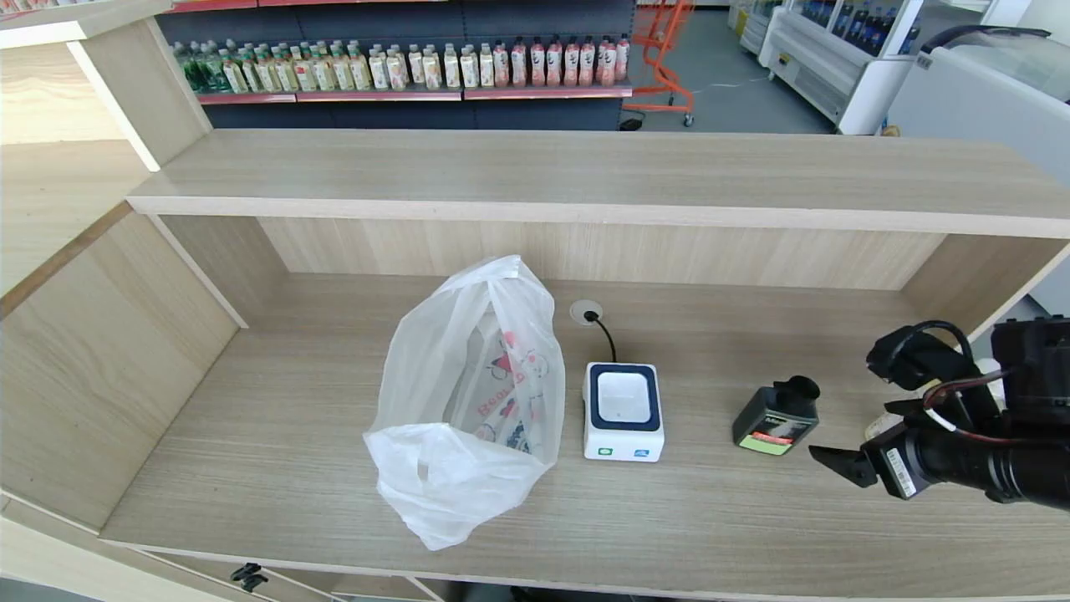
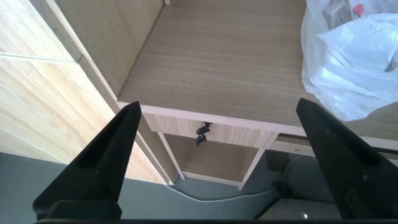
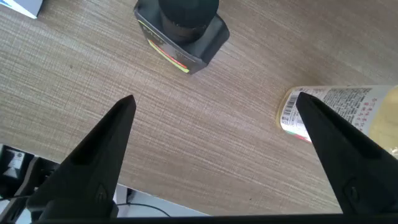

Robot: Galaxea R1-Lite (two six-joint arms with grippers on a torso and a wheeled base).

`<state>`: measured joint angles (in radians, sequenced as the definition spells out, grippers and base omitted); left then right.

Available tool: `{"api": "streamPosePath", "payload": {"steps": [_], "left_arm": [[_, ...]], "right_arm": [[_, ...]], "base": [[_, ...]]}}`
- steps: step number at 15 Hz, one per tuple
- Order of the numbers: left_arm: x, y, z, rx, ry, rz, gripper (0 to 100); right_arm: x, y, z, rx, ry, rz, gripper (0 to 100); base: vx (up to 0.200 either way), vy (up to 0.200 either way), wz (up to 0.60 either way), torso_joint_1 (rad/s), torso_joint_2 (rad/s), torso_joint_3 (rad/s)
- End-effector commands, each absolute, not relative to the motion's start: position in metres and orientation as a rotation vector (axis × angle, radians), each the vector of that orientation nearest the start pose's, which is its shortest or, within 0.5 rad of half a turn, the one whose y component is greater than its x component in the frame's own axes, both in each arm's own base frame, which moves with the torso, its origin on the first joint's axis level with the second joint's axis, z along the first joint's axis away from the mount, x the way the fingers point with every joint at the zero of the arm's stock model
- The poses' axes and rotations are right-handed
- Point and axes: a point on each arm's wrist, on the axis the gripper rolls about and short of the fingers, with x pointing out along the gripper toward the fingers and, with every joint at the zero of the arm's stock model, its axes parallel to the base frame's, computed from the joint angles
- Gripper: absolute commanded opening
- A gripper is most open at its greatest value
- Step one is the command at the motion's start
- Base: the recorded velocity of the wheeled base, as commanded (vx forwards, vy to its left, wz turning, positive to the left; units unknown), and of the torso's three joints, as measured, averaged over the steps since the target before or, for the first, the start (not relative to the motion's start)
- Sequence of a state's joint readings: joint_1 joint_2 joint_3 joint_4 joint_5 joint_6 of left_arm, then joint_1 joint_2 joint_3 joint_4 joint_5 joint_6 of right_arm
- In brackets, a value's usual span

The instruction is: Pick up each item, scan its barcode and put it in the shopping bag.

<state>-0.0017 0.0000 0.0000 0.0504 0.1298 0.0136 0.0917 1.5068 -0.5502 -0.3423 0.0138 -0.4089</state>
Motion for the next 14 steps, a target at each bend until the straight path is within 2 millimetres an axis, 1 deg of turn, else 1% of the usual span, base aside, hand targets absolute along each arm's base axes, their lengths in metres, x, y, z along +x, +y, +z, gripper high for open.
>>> {"api": "streamPosePath", "payload": {"steps": [1,3,4,7,10,14], "left_arm": [[-0.023,0.003,0.070,0.017,0.051,0.128,100],[-0.023,0.003,0.070,0.017,0.051,0.128,100],[-0.023,0.003,0.070,0.017,0.051,0.128,100],[-0.023,0.003,0.070,0.017,0.051,0.128,100],[-0.023,0.003,0.070,0.017,0.051,0.128,100],[-0.023,0.003,0.070,0.017,0.051,0.128,100]], "right_arm": [[0.241,0.024,0.124,-0.439,0.634,0.260,100],[0.248,0.025,0.122,-0.433,0.624,0.283,100],[0.258,0.027,0.121,-0.434,0.615,0.289,100],[0.275,0.037,0.121,-0.435,0.592,0.329,100],[0.284,0.046,0.114,-0.430,0.564,0.386,100],[0.294,0.056,0.104,-0.439,0.540,0.409,100]], "base": [[0.000,0.000,0.00,0.000,0.00,0.000],[0.000,0.000,0.00,0.000,0.00,0.000],[0.000,0.000,0.00,0.000,0.00,0.000],[0.000,0.000,0.00,0.000,0.00,0.000],[0.000,0.000,0.00,0.000,0.00,0.000],[0.000,0.000,0.00,0.000,0.00,0.000]]}}
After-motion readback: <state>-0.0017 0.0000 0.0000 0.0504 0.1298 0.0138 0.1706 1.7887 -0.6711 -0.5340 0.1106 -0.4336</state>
